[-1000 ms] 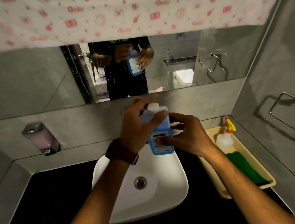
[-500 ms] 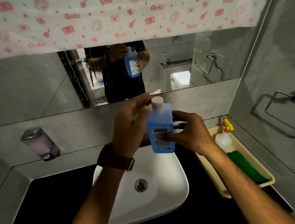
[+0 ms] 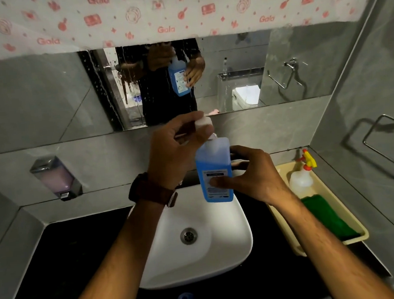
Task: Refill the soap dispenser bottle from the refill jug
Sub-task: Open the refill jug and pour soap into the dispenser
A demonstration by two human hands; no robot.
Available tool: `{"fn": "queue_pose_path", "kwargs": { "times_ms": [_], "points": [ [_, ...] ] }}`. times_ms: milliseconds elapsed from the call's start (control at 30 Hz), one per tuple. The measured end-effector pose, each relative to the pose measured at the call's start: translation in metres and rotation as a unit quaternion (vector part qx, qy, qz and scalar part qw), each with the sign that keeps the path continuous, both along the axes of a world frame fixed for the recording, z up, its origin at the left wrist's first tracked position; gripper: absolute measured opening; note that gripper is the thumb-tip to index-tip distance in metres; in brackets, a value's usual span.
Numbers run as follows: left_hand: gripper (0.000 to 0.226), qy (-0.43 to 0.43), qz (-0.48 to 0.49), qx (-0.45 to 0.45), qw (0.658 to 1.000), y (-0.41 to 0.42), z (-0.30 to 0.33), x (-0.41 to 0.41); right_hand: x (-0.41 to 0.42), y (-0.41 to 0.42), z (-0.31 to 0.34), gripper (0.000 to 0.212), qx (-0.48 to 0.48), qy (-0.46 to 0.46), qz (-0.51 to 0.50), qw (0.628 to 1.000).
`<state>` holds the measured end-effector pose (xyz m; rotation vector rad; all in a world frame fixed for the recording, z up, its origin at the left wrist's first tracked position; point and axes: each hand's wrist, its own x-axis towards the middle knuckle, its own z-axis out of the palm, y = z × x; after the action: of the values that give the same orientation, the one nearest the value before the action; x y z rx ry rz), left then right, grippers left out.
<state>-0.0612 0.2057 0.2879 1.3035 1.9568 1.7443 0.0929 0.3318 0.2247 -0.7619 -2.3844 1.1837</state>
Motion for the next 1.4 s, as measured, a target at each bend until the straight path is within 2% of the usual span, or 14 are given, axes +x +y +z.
{"fn": "queue_pose_path", "kwargs": {
  "times_ms": [100, 233, 333, 433, 533, 633, 733, 833, 933, 1167, 1300, 1400],
  "points": [
    [0.033, -0.017, 0.042, 0.034, 0.998, -0.015, -0.017, 0.000, 0.014, -0.005, -0.020, 0.072, -0.038, 0.015, -0.006, 0.999],
    [0.033, -0.064, 0.047, 0.011, 0.997, -0.017, -0.021, -0.014, 0.010, 0.006, -0.017, 0.074, -0.080, 0.045, 0.005, 0.996],
    [0.033, -0.052, 0.034, -0.032, 0.998, -0.024, -0.037, -0.013, 0.017, 0.011, -0.022, 0.075, -0.101, 0.072, 0.001, 0.992],
    [0.026, -0.096, 0.049, -0.132, 0.985, -0.038, -0.102, 0.005, 0.040, 0.008, -0.063, 0.072, -0.130, 0.048, 0.016, 0.990],
    [0.029, -0.078, 0.070, -0.272, 0.957, -0.058, -0.176, 0.039, 0.075, -0.004, -0.113, 0.070, -0.151, 0.019, 0.005, 0.988],
    [0.028, -0.003, 0.031, -0.378, 0.925, -0.065, -0.228, 0.069, 0.097, -0.011, -0.149, 0.073, -0.164, -0.001, -0.009, 0.986],
    [0.019, 0.109, -0.042, -0.488, 0.865, -0.061, -0.270, 0.091, 0.113, -0.017, -0.184, 0.074, -0.174, -0.037, -0.020, 0.984],
    [0.017, 0.168, -0.100, -0.551, 0.811, -0.058, -0.295, 0.099, 0.119, -0.022, -0.212, 0.079, -0.186, -0.059, -0.025, 0.981],
    [0.016, 0.218, -0.133, -0.585, 0.770, -0.054, -0.311, 0.102, 0.117, -0.025, -0.235, 0.079, -0.179, -0.065, -0.027, 0.981],
    [0.031, 0.275, -0.171, -0.625, 0.710, -0.048, -0.330, 0.099, 0.114, -0.033, -0.268, 0.076, -0.181, -0.092, -0.023, 0.979],
    [0.030, 0.277, -0.177, -0.638, 0.696, -0.048, -0.329, 0.101, 0.113, -0.039, -0.279, 0.076, -0.176, -0.109, -0.014, 0.978],
    [0.028, 0.269, -0.165, -0.629, 0.711, -0.048, -0.321, 0.104, 0.114, -0.039, -0.281, 0.079, -0.172, -0.109, -0.016, 0.979]
  ]
}}
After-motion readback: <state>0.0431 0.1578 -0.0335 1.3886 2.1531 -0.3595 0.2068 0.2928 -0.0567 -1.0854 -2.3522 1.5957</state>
